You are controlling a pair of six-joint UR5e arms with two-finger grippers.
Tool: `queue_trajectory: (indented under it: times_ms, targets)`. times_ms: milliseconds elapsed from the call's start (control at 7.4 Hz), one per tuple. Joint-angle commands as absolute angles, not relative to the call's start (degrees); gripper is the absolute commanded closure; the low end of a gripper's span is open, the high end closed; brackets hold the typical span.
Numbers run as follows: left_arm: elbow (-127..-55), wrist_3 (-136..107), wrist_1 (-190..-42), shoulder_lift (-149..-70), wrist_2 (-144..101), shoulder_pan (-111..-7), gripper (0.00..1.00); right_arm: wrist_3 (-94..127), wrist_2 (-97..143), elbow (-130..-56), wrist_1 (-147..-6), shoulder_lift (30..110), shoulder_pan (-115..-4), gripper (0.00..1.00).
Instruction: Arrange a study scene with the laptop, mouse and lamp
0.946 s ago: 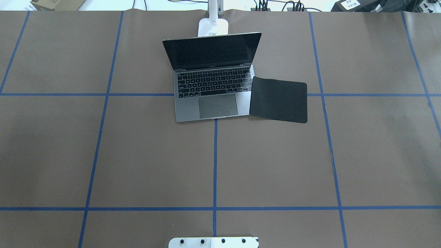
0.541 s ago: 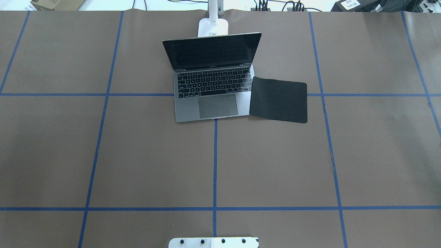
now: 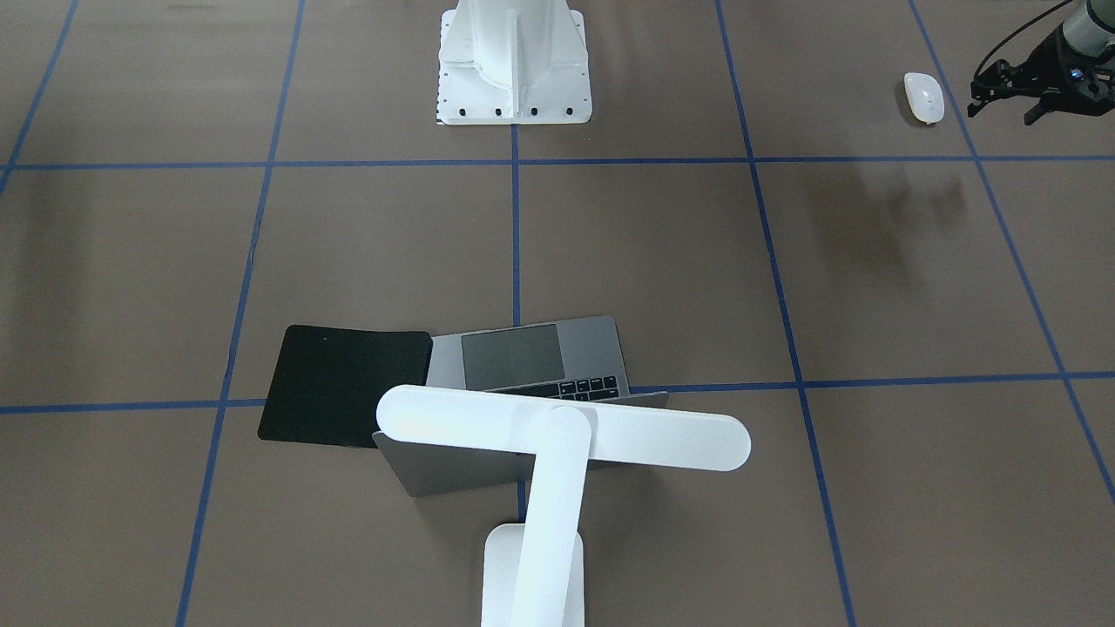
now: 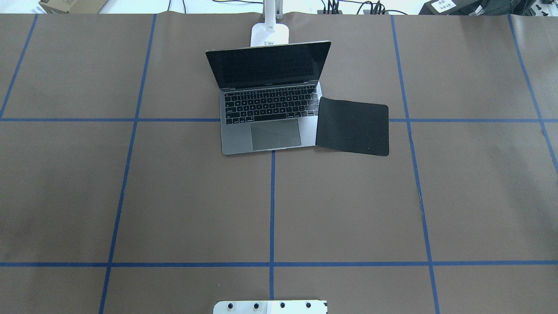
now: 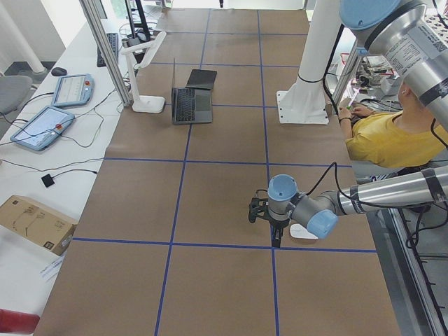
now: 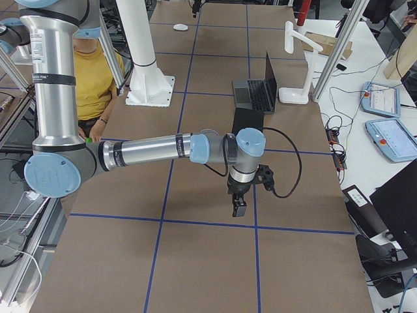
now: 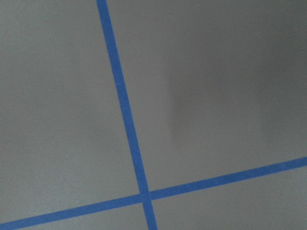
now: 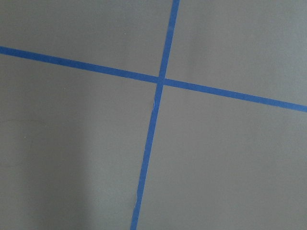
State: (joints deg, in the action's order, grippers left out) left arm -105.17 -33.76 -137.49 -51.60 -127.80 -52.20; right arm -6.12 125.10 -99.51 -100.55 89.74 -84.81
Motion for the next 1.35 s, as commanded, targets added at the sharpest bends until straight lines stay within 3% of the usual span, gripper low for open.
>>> queue_trajectory:
  times_ms: [0, 1217]
  targets:
    - [-105.29, -43.38, -137.72, -50.98, -127.79, -46.78, 0.00, -6.15, 125.07, -99.49, -100.55, 89.74, -84.81, 0.00]
    - [-103.19, -47.81, -138.69, -50.62, -127.71, -28.05, 0.01, -6.24, 125.07, -99.32, -100.37, 89.65, -84.81, 0.00]
